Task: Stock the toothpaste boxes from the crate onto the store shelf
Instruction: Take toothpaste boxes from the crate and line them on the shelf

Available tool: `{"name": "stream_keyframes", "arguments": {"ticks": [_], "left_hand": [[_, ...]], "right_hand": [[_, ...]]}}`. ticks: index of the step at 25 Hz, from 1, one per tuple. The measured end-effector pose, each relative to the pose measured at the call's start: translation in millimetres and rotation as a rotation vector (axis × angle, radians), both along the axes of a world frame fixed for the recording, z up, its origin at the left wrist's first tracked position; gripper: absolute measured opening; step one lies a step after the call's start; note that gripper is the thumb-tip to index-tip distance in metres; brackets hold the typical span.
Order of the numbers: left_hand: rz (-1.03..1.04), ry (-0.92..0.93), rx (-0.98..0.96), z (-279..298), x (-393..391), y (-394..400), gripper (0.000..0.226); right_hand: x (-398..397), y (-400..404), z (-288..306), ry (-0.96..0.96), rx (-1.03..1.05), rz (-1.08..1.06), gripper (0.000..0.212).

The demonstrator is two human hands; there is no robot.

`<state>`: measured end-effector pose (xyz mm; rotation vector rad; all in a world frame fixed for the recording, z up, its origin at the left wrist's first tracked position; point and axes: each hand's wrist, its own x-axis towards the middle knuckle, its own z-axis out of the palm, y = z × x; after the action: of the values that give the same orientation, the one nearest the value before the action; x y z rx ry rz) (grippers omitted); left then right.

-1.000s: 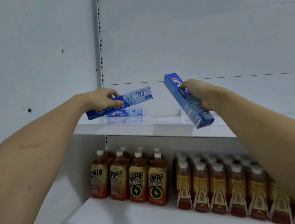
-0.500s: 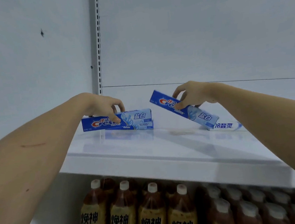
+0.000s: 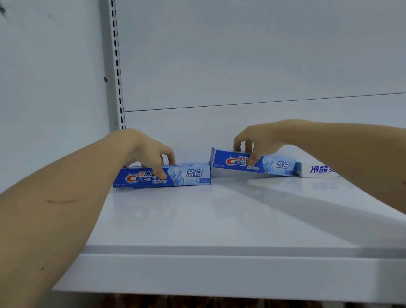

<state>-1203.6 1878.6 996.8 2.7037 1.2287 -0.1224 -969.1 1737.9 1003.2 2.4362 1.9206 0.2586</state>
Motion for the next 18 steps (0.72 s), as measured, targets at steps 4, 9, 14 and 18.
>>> {"name": "stream_keyframes", "arguments": {"ticks": [4,9,14,18], "left_hand": [[0.008,0.004,0.027,-5,-4,3,0.043],[-0.044,0.027,0.146,-10,-7,1,0.046],[-0.057,-0.085,0.148,-1,-11,-13,0.06],[-0.08,-0.177,0.175,5,-7,-50,0.052]], "right_hand": [[2,2,-11,-0.082,-0.053,-0.01,0.044],[-1,6,-28,-0.21,-0.042,-0.043,0.05],[-16,-11,-16,-0.226,-0.035,-0.079,0.069],[-36,-43,-8,-0.19,0.032,-0.091,0.063]]}}
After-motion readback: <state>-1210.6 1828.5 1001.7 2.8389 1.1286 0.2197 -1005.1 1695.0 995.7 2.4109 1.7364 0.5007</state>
